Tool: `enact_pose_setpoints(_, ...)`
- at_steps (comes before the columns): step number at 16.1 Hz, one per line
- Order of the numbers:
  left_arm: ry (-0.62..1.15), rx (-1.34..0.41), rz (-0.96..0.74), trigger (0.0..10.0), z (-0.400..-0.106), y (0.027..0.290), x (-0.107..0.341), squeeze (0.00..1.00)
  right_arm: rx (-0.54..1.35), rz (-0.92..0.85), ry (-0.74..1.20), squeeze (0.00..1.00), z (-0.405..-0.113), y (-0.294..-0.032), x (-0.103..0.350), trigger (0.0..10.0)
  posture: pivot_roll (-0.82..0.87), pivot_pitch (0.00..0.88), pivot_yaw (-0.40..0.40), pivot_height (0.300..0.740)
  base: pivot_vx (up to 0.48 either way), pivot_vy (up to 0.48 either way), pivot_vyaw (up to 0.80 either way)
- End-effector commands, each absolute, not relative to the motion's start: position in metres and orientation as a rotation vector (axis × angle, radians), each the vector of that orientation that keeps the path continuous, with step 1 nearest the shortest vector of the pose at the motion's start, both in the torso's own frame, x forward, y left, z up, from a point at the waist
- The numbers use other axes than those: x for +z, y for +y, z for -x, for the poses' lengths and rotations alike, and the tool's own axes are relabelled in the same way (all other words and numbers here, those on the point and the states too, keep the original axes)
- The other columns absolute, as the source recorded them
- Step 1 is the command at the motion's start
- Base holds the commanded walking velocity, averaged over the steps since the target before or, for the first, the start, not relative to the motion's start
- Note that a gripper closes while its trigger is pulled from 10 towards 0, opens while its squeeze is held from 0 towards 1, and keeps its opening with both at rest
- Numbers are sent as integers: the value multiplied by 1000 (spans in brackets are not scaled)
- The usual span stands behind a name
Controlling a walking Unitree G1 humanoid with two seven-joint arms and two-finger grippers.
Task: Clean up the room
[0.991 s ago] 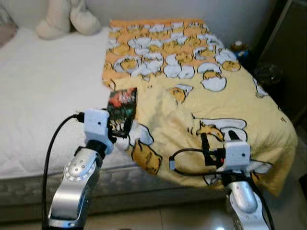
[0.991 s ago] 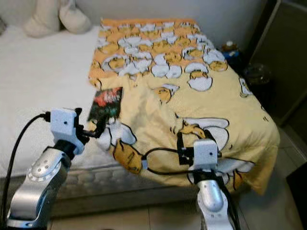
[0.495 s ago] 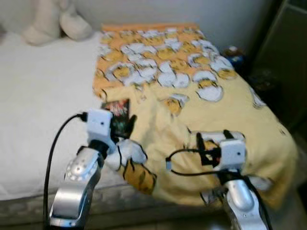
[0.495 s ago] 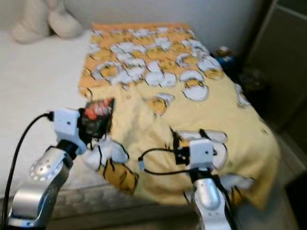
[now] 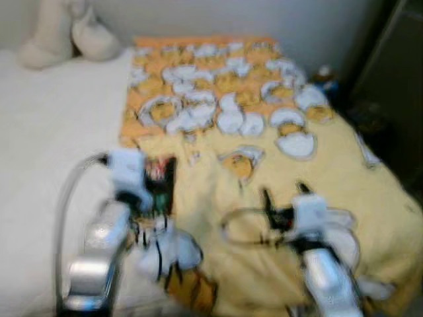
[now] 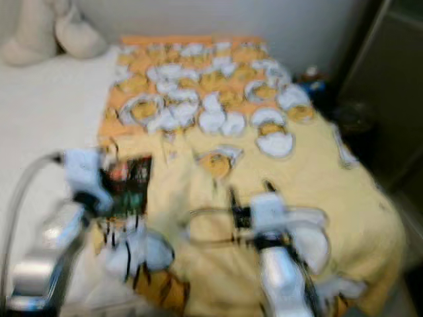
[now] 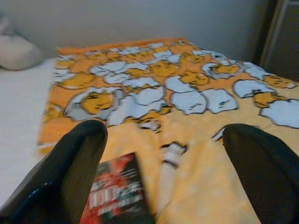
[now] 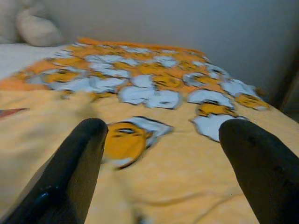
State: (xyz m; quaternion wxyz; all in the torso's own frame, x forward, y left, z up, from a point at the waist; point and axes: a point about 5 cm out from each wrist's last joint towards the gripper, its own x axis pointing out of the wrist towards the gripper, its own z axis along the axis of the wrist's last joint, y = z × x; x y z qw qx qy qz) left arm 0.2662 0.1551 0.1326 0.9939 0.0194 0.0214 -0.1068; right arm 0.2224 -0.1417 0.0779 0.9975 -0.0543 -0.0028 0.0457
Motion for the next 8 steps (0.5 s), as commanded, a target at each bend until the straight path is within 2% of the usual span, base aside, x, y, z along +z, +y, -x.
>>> enact_pose_setpoints(1, 37, -176, -62, 10000, -267, 165, 136, 0, 106, 92, -30, 0, -224, -135, 84, 10000, 50, 0, 25, 740, 0, 0, 0)
enact_pose_setpoints(8, 35, -157, -72, 10000, -265, 165, 136, 0, 120, 87, -15, 0, -228, -133, 83, 10000, 66, 0, 13, 740, 0, 0, 0)
